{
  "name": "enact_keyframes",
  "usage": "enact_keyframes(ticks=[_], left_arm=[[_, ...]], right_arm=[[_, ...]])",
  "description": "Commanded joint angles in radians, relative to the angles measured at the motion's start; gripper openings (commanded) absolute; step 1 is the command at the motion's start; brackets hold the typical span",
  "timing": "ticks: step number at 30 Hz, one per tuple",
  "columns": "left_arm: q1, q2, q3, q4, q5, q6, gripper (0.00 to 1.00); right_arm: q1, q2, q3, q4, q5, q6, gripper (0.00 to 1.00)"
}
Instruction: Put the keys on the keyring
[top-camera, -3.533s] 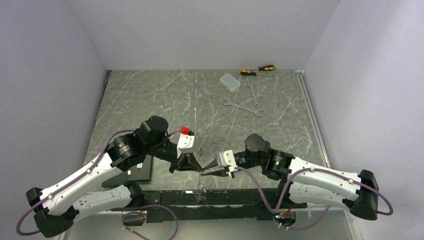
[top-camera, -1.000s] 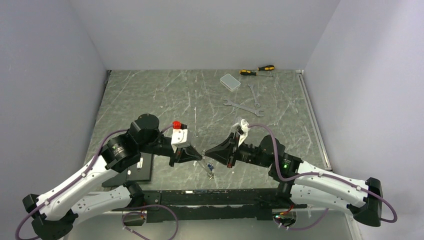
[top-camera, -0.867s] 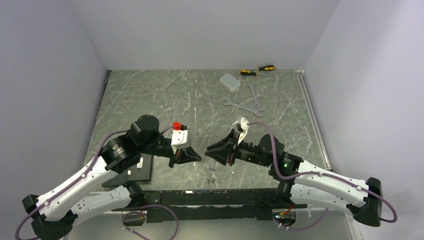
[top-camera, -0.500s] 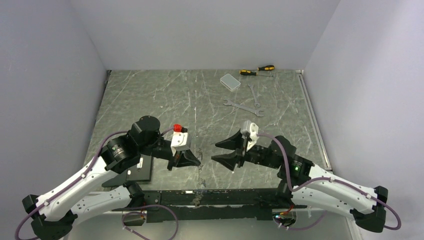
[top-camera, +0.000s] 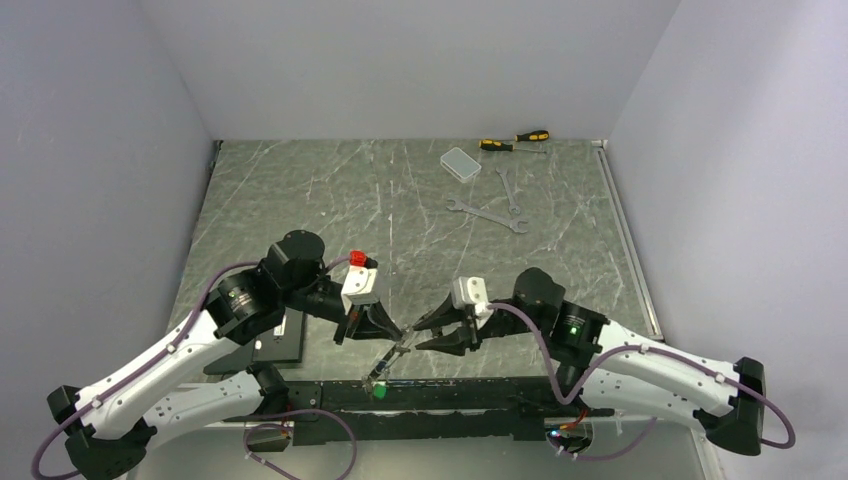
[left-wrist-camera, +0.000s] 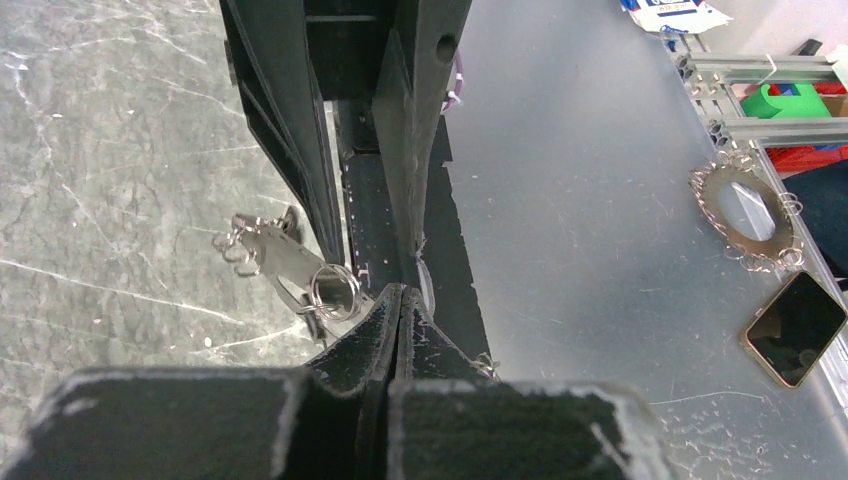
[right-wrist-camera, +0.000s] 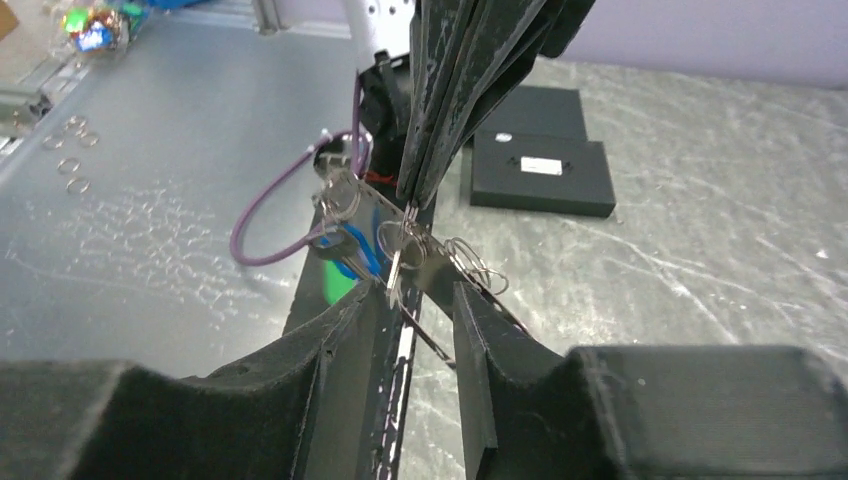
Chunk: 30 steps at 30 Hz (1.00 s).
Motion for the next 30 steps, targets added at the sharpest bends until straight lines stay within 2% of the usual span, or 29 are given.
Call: enact_keyframes(ticks=[1, 5, 10, 16, 22, 30], left_arm=[[-0.001, -0.005, 0.008, 0.035, 0.048, -0.001, 0.00], [-0.001, -0.011, 0.003, 0.036, 0.034, -0.003, 0.00], [-0.002, -0.011, 0.005, 0.037, 0.034, -0.002, 0.00], [-0.002, -0.008, 0.003, 0.056, 0.052, -0.016, 0.00], [-0.002, -0.011, 0.000, 0.070, 0.060, -0.026, 0.00], [-0.001, -0.008, 0.001, 0.073, 0.061, -0.027, 0.00]], right_arm=[[-0.001, 0.039, 0.038, 0.049, -0.097, -0.059, 0.35], [-0.001, 0.038, 0.037, 0.057, -0.082, -0.044, 0.34], [-0.001, -0.001, -0.016, 0.177, -0.050, 0.031, 0.34], [0.000, 0.052, -0.040, 0.282, -0.061, 0.087, 0.33], [0.004, 0.091, -0.040, 0.295, -0.095, 0.081, 0.26], [0.006, 0.102, -0.041, 0.319, -0.102, 0.085, 0.27]])
